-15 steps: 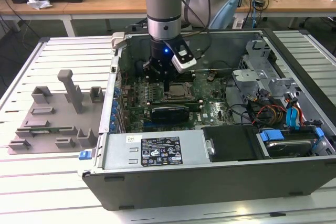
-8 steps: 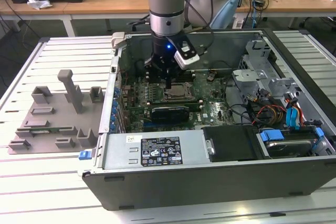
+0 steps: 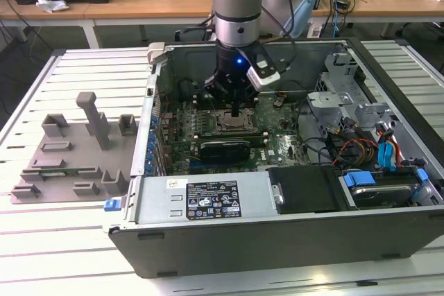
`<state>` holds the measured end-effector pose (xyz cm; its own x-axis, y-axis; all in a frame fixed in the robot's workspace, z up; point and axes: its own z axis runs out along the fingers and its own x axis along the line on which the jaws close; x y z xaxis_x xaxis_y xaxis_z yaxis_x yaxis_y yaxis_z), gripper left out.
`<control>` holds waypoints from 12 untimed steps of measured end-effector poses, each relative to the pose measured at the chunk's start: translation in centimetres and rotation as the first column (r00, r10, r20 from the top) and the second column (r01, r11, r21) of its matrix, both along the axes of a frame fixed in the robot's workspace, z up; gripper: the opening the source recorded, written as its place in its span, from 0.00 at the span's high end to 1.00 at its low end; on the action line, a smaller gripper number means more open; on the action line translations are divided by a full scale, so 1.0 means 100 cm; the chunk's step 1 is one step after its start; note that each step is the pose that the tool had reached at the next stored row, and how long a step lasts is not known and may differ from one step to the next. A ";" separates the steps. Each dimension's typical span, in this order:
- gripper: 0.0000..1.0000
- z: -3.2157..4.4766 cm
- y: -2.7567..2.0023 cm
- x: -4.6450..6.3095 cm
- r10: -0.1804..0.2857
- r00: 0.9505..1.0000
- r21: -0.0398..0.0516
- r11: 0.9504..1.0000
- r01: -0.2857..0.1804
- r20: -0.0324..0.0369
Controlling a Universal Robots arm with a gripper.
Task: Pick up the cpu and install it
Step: 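Close the cpu cover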
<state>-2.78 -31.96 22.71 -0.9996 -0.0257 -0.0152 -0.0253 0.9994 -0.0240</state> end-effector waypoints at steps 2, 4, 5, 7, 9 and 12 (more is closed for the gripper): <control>0.89 0.0015 0.0001 0.000 0.000 1.000 0.000 1.000 0.000 0.000; 0.89 0.0055 0.0000 0.000 0.000 1.000 0.000 1.000 0.000 0.000; 0.89 0.0073 0.0000 0.000 0.000 1.000 0.000 1.000 0.000 0.000; 0.89 0.0118 0.0001 0.001 0.000 1.000 0.000 1.000 0.000 0.000; 0.89 0.0134 0.0001 0.001 0.000 1.000 0.000 1.000 0.000 0.000; 0.89 0.0135 0.0001 0.001 0.000 1.000 0.000 1.000 0.000 0.000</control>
